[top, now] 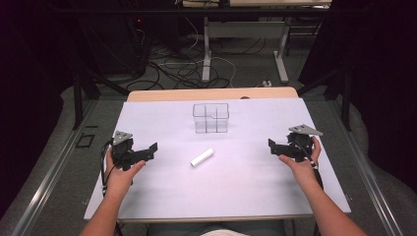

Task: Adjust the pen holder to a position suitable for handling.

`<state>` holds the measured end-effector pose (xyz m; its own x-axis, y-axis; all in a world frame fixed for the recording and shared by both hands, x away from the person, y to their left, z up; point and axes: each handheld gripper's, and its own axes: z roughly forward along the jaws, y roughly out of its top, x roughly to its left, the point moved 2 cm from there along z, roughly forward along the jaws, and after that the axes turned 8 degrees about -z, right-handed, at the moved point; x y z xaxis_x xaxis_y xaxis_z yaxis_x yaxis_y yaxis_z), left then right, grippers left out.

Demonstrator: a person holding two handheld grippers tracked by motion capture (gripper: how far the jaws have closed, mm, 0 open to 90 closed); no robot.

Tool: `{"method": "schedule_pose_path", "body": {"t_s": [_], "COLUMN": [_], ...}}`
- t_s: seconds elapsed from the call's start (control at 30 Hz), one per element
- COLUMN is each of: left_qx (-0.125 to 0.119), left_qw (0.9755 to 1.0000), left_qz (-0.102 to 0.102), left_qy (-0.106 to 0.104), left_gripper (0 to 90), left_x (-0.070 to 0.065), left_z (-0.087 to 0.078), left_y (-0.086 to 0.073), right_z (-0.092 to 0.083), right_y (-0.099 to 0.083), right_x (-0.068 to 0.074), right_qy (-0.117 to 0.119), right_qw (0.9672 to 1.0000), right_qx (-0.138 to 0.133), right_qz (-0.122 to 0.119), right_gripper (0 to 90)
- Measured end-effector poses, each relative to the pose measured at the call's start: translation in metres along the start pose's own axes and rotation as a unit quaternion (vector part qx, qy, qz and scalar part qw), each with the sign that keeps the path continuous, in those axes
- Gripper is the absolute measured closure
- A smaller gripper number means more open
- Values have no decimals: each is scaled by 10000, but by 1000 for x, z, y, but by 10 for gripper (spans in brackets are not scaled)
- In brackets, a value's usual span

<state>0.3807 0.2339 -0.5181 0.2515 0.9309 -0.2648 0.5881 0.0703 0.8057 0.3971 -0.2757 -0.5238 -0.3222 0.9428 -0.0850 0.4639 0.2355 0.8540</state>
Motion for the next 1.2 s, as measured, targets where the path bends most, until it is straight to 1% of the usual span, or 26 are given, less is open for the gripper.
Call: {"method": "schedule_pose_path", "body": {"t_s": [0.07,0.1,0.23,0.37,0.53,0.57,0.63,0.73,0.77,0.83,0.97,1.07,1.1,1.13,1.17,1.2], "left_qx": [9,16,34,80,164,172,209,291,287,307,298,295,299,335,322,359], "left_qw": [10000,10000,10000,9999,9996,9995,9992,9986,9986,9984,9979,9980,9980,9980,9981,9981], "left_qz": [5,27,82,67,152,180,240,333,332,359,475,433,415,426,379,332], "left_qy": [0,-11,-44,-96,-178,-198,-234,-280,-307,-308,-313,-361,-360,-339,-354,-365], "left_gripper": [16,16,17,19,25,25,26,27,28,37,54,77,86,99,115,138], "left_x": [-2,-2,-6,-10,-21,-23,-28,-36,-38,-43,-51,-56,-58,-60,-62,-64], "left_z": [1,1,4,5,8,9,11,14,16,18,22,24,26,27,29,30], "left_y": [0,0,0,-1,0,0,0,1,2,4,13,20,23,26,29,33], "right_z": [0,-1,0,0,1,2,2,2,1,1,2,3,3,3,3,3], "right_y": [-1,-1,-2,-4,-4,-5,-5,-6,-6,-6,-8,-9,-9,-9,-9,-9], "right_x": [1,0,0,0,1,2,3,3,3,3,3,4,4,4,4,5], "right_qy": [-13,-21,-41,-32,-8,-43,20,12,15,-6,4,-4,0,4,-7,-6], "right_qw": [10000,10000,10000,10000,10000,10000,9999,9999,9999,9999,9999,9998,9998,9998,9998,9998], "right_qx": [12,11,17,70,94,75,123,117,119,145,164,200,199,209,206,208], "right_qz": [19,-16,-26,4,-21,-24,-20,-55,-73,-46,-33,-4,-23,9,-12,-6], "right_gripper": [9,9,20,30,44,47,55,57,59,62,63,65,65,65,65,66]}}
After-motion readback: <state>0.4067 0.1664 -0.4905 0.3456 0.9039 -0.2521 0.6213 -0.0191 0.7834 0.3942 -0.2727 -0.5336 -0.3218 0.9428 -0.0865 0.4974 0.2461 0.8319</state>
